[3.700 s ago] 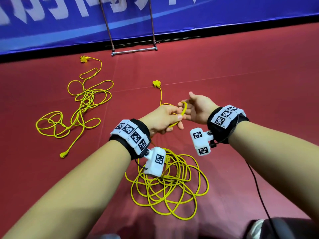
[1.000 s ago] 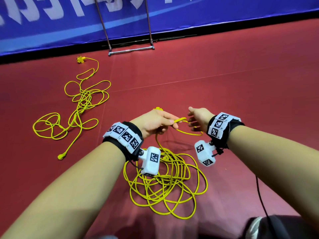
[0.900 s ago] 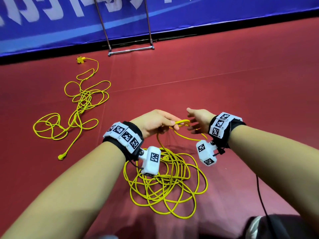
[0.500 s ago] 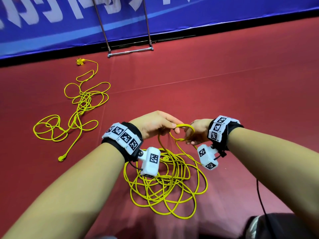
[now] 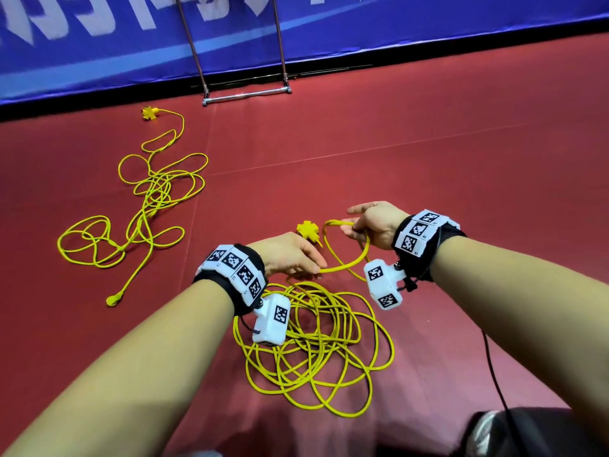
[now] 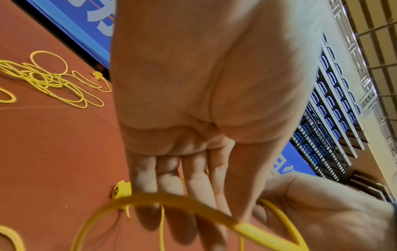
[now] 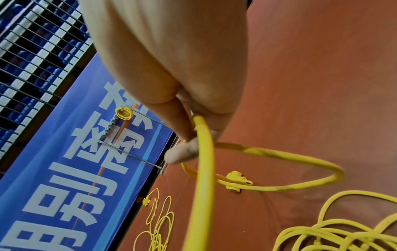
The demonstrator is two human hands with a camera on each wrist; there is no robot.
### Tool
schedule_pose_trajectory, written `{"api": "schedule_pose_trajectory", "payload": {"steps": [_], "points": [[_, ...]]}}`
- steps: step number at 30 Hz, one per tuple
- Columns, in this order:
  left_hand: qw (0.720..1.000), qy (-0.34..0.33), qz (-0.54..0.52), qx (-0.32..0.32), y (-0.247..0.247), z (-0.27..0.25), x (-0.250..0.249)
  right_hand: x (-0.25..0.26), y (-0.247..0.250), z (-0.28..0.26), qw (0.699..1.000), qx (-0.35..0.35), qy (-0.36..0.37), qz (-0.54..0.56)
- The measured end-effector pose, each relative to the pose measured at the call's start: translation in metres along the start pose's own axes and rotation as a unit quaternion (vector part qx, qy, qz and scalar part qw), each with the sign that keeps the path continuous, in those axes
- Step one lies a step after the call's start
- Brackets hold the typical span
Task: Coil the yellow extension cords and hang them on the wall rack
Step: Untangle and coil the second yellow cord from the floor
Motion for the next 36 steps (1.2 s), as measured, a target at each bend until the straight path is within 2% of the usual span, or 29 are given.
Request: {"api": "schedule_pose_trajectory", "payload": {"steps": [3, 7, 11, 14, 19, 25, 28, 32, 36], "points": [[0.996, 0.023, -0.020, -0.085, 0.020, 0.012, 0.014, 0.011, -0.014, -0.008, 0.999, 0.031, 0.015, 0.011], [0.969, 0.050, -0.085, -0.228, 0.056, 0.021, 0.031, 0.024, -0.035, -0.023, 0.994, 0.097, 0.034, 0.034], [0.944, 0.053, -0.147, -0.290, 0.073, 0.023, 0.041, 0.034, -0.051, -0.037, 0.985, 0.156, 0.038, 0.061], [0.934, 0.036, -0.151, -0.320, 0.083, 0.023, 0.044, 0.037, -0.059, -0.045, 0.978, 0.193, 0.037, 0.072], [0.945, 0.016, -0.153, -0.288, 0.078, 0.026, 0.043, 0.043, -0.068, -0.055, 0.969, 0.228, 0.044, 0.087], [0.948, 0.012, -0.132, -0.288, 0.075, 0.027, 0.050, 0.044, -0.067, -0.057, 0.959, 0.251, 0.019, 0.128], [0.948, 0.014, -0.133, -0.289, 0.074, 0.028, 0.053, 0.045, -0.066, -0.060, 0.955, 0.254, 0.011, 0.150], [0.951, 0.021, -0.181, -0.249, 0.063, 0.029, 0.053, 0.047, -0.062, -0.060, 0.953, 0.253, 0.008, 0.169], [0.951, 0.020, -0.181, -0.250, 0.062, 0.032, 0.054, 0.047, -0.064, -0.059, 0.953, 0.252, 0.010, 0.166]]}}
Point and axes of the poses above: each hand's wrist, its own z-axis towards the middle knuckle, its own y-axis out of the back of the hand, x = y × z, the point moved 10 cm from there along z, towards the middle knuckle, and after that the axes turned 12 degrees about -x, right-handed, at the moved point
